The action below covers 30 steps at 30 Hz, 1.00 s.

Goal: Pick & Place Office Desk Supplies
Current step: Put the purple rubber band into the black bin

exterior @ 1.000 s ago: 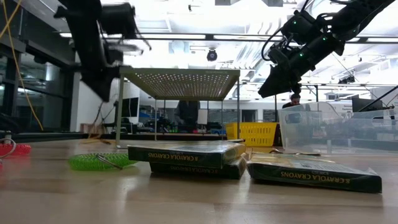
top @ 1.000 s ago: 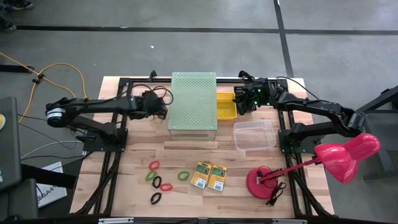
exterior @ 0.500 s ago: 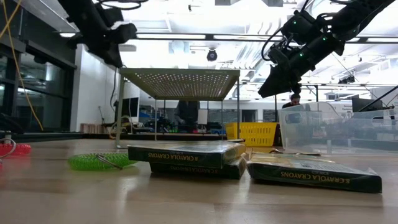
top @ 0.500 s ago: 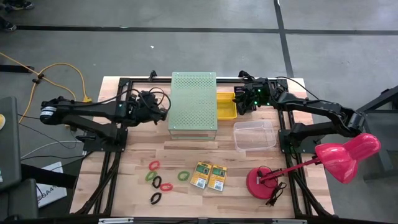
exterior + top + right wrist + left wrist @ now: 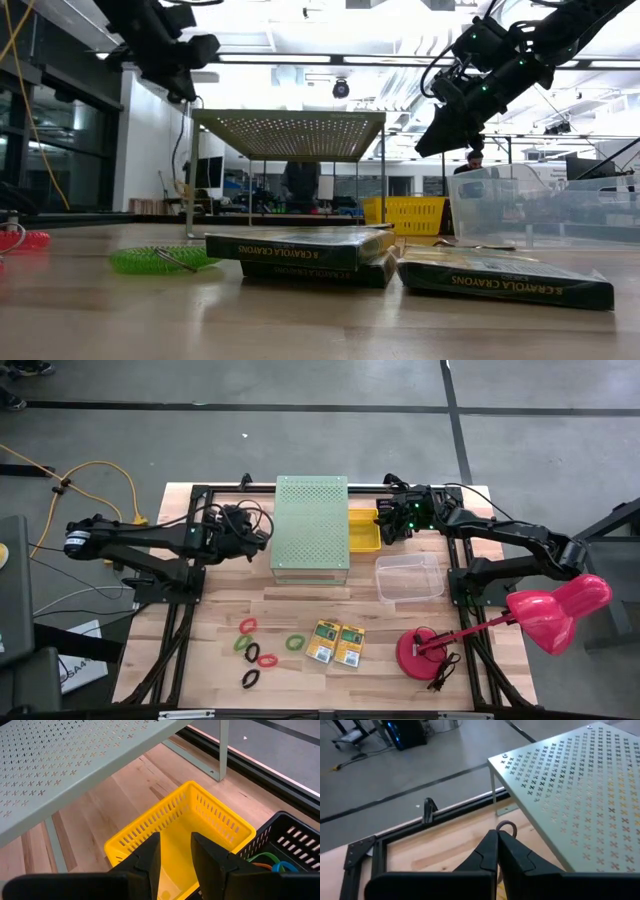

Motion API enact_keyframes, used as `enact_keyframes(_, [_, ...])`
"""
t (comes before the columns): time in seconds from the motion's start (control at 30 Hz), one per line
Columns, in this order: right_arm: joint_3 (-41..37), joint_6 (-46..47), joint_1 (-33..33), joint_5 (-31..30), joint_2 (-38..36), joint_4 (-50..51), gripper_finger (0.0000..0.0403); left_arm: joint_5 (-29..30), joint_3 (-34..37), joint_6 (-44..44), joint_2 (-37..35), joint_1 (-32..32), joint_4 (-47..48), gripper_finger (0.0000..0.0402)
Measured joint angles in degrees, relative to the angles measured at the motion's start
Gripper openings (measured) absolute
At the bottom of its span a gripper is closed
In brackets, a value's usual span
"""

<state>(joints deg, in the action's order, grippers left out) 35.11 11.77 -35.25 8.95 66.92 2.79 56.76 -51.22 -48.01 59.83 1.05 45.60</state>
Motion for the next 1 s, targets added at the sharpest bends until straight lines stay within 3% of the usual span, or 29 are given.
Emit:
enact_keyframes(0.13, [0.0, 0.0, 0.0, 0.0, 0.0, 0.0, 0.0095, -9.9, 0.0, 4.2, -0.1, 0.3, -5.9, 0.0])
enact_keyframes(0.2, [0.0, 0.0, 0.0, 0.0, 0.0, 0.0, 0.0095, -11.5, -0.1, 7.9, -0.2, 0.0, -9.1, 0.0])
enact_keyframes(0.37, [0.0, 0.0, 0.0, 0.1, 0.0, 0.0, 0.0095, 1.5, -0.1, 8.2, -0.2, -0.3, -6.7, 0.0])
enact_keyframes(0.43, [0.0, 0.0, 0.0, 0.1, 0.0, 0.0, 0.0095, 4.1, -0.1, 7.8, -0.2, -0.2, -6.3, 0.0])
enact_keyframes(0.53, [0.0, 0.0, 0.0, 0.1, 0.0, 0.0, 0.0095, 3.7, -0.1, 7.6, -0.2, 0.6, -6.2, 0.0])
enact_keyframes(0.7, [0.0, 0.0, 0.0, 0.0, 0.0, 0.0, 0.0095, -4.6, -0.1, 6.2, -0.2, 1.3, -6.3, 0.0])
enact_keyframes(0.9, [0.0, 0.0, 0.0, 0.0, 0.0, 0.0, 0.0095, 2.9, -0.1, 4.5, -0.2, 1.9, -3.6, 0.0])
enact_keyframes(1.0, [0.0, 0.0, 0.0, 0.1, 0.0, 0.0, 0.0095, 1.7, -0.1, 4.5, -0.2, 2.7, -3.6, 0.0])
